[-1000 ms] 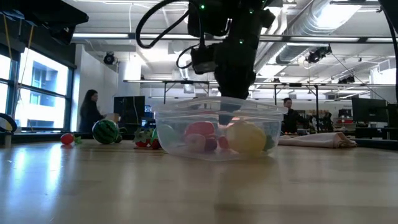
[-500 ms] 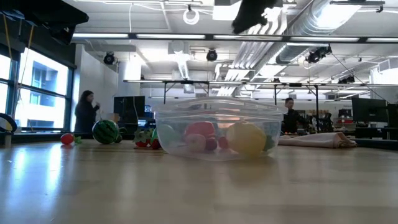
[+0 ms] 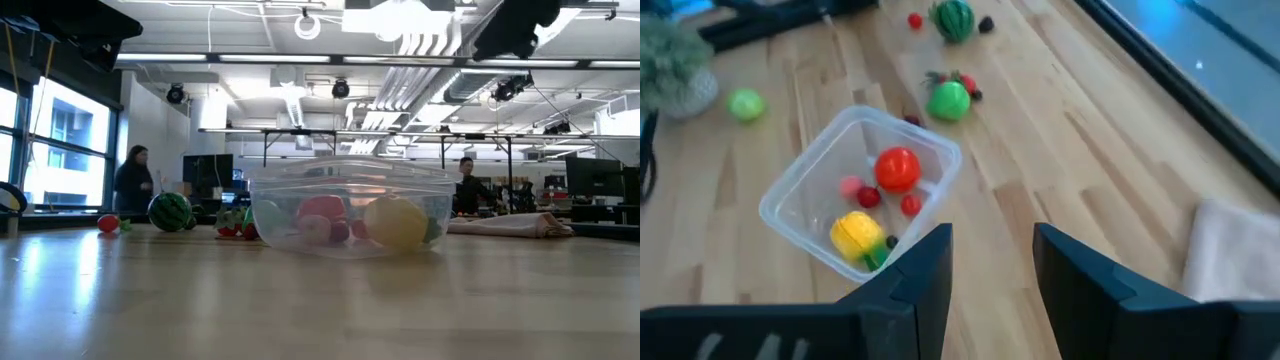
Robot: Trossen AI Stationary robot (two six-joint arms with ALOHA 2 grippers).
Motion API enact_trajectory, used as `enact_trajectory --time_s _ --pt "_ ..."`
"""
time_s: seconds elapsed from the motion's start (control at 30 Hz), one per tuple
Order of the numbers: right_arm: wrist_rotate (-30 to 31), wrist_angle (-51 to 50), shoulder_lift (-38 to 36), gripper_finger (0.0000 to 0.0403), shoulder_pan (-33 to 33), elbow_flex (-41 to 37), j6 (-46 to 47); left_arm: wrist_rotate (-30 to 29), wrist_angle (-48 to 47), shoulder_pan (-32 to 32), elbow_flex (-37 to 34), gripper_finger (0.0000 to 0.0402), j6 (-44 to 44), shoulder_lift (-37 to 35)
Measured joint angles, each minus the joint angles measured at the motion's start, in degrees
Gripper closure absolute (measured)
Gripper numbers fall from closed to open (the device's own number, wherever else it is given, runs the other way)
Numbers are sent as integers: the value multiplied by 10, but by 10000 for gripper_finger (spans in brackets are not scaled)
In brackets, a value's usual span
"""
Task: Pick and placing Produce into tupperware
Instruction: Put the green watermelon into the transparent container
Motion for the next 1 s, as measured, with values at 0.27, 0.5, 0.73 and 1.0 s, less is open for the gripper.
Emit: enact_trajectory --time_s 0.27,0.5,0.73,1.0 --pt "-72 236 -103 279 6 -153 -98 0 0 0 0 394 0 0" --pt "-130 153 -142 296 6 -172 -130 0 0 0 0 394 0 0" --pt "-106 59 -142 297 5 -113 -180 0 0 0 0 394 0 0" --pt "-104 41 -142 297 5 -103 -185 0 0 0 0 394 0 0"
